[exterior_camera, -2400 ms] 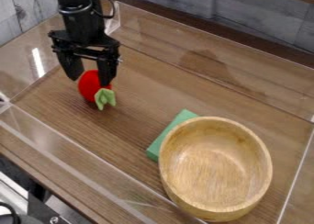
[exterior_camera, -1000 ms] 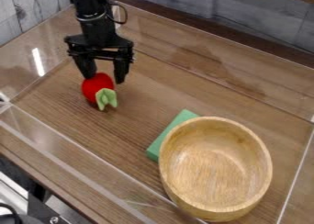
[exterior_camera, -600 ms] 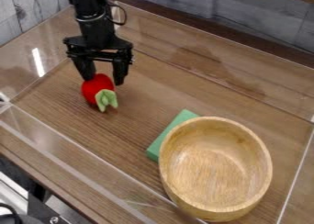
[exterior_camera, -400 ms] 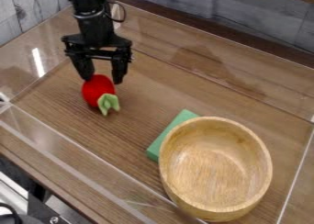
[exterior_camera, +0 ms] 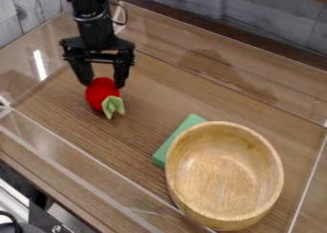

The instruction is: Move the red fruit to the right

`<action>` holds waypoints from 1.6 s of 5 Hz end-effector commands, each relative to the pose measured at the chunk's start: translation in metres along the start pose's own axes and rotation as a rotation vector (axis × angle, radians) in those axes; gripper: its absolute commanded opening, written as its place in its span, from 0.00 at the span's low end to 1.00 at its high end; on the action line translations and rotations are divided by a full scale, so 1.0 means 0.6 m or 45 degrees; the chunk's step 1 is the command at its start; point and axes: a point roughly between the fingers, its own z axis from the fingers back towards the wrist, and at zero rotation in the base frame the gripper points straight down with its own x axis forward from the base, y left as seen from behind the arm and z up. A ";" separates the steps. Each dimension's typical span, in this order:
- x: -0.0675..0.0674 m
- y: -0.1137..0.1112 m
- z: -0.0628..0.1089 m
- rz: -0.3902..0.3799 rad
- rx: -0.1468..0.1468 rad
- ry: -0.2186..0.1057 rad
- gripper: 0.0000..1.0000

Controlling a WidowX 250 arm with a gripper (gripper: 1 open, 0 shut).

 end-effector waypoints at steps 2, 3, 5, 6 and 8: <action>0.005 -0.019 0.058 0.055 0.010 -0.070 0.00; 0.018 -0.080 0.084 -0.039 -0.021 -0.084 0.00; 0.013 -0.092 0.078 -0.044 -0.028 -0.086 1.00; 0.010 -0.033 0.060 0.025 -0.010 -0.091 1.00; -0.014 -0.022 0.032 0.180 0.015 -0.094 0.00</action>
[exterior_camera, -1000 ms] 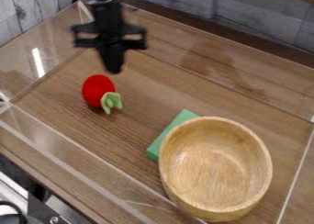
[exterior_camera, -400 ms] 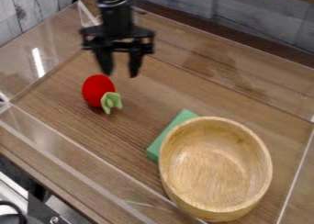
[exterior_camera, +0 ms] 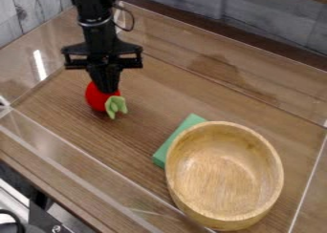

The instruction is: Move the red fruit to the right

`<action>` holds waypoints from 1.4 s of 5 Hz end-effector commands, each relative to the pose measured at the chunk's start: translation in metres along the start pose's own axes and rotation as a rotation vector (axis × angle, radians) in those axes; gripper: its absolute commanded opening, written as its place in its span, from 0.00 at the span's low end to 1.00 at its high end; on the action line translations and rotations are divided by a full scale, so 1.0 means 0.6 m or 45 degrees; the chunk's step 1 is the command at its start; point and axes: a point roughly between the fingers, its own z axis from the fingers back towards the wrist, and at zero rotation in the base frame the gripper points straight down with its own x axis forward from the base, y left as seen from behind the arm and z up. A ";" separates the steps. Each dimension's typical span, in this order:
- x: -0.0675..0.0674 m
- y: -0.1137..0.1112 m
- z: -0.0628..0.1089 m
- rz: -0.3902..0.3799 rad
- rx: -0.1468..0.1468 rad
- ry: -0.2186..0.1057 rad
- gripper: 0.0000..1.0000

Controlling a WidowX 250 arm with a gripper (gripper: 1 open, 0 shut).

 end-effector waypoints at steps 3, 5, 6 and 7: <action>0.009 -0.131 0.041 -0.157 -0.078 -0.103 0.00; 0.031 -0.052 0.041 -0.081 -0.044 -0.120 1.00; 0.051 -0.020 0.030 -0.034 -0.026 -0.131 1.00; 0.053 0.014 -0.005 -0.034 -0.004 -0.130 1.00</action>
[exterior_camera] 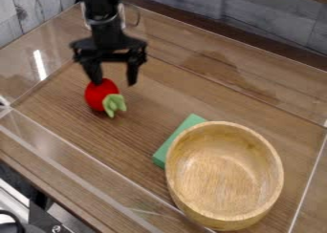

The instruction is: Move the red fruit to the right

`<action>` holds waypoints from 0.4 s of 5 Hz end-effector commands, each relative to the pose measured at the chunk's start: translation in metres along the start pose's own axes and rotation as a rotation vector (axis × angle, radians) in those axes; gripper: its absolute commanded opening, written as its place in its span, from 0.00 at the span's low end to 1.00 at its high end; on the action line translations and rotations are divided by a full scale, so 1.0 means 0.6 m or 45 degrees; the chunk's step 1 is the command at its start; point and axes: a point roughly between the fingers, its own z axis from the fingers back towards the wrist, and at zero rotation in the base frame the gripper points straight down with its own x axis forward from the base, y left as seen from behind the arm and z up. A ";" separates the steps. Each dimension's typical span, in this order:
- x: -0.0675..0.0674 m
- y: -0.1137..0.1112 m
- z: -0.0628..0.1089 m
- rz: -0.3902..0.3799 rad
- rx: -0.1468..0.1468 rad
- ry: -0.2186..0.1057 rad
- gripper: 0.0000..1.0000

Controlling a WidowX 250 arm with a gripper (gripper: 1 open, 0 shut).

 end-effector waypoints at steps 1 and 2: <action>0.007 0.021 -0.026 -0.022 0.022 -0.040 1.00; 0.005 0.005 -0.012 0.084 0.029 -0.040 0.00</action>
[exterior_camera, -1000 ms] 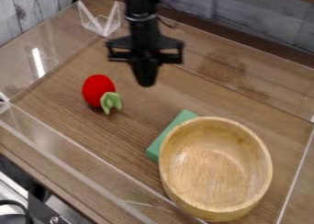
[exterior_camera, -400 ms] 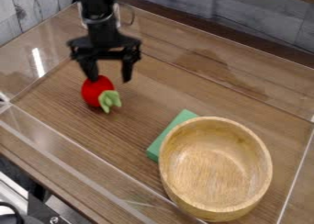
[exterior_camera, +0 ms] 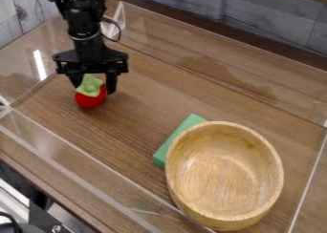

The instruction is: Move the red fruit to the right

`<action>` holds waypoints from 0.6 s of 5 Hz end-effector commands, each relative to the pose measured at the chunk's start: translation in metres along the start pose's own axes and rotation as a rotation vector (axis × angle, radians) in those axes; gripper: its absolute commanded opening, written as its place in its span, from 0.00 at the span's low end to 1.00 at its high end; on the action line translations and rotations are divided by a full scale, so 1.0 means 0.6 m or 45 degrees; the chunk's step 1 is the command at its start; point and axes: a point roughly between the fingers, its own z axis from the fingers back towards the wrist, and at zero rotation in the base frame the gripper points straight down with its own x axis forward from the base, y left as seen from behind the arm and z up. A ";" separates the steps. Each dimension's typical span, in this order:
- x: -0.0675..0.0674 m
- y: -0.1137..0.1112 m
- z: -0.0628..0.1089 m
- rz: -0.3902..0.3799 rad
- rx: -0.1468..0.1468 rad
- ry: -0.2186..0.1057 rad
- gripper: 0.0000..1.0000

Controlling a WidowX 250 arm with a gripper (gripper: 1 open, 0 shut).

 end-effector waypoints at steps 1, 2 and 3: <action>0.008 -0.042 0.049 0.071 -0.021 -0.046 0.00; -0.003 -0.117 0.071 -0.041 -0.056 -0.041 0.00; 0.020 -0.156 0.101 -0.025 -0.080 -0.041 0.00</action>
